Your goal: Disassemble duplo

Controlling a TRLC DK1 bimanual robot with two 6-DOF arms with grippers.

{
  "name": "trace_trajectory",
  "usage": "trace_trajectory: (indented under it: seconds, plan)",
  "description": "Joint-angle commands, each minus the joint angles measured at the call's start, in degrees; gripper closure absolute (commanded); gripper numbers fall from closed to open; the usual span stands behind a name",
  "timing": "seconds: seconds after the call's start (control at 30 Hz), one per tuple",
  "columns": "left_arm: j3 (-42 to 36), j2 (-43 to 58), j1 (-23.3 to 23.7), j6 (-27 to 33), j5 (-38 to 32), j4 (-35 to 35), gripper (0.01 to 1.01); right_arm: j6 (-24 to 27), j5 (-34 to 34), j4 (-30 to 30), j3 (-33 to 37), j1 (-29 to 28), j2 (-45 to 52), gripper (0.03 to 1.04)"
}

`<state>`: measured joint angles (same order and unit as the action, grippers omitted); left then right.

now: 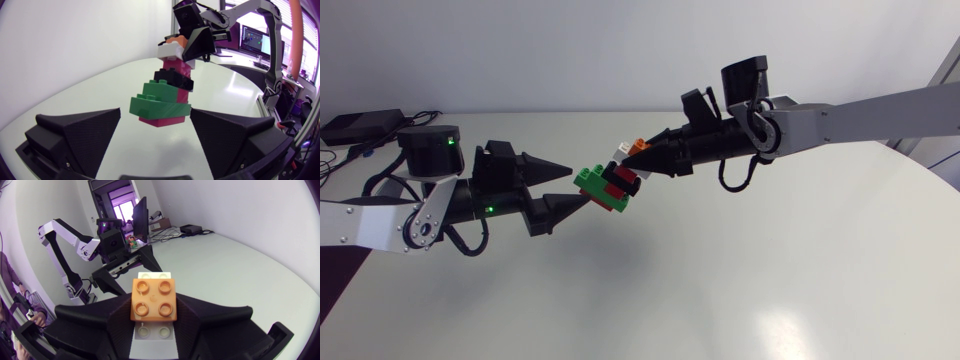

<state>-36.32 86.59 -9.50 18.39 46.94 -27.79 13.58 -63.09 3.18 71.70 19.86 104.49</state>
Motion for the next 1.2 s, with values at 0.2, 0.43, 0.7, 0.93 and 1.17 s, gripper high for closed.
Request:
trace_trajectory:
  seconds: [0.2, 0.43, 0.7, 0.93, 1.17]
  plan:
    - [-2.88, -0.8, 0.09, 0.59, 6.15, 3.27, 0.048, 1.09, -4.23, 0.25, -2.27, -0.17, -1.48, 0.81]
    - [-4.2, 0.69, 0.27, 0.77, 10.1, 5.73, 0.061, 1.45, -6.87, 0.25, -3.67, 1.24, -2.97, 0.81]
    - [-5.26, 2.01, 0.27, 0.94, 11.25, 7.31, 0.085, 1.45, -8.28, 0.25, -4.38, 1.94, -4.29, 0.81]
    - [-5.7, 3.15, -0.52, 2.09, 11.33, 8.46, 0.18, 1.62, -8.45, 0.34, -5.08, 2.56, -5.26, 0.81]
    - [-6.4, 3.41, -0.61, 3.14, 15.03, 11.0, 0.441, 2.24, -8.45, 0.34, -5.43, 3.08, -5.52, 0.81]
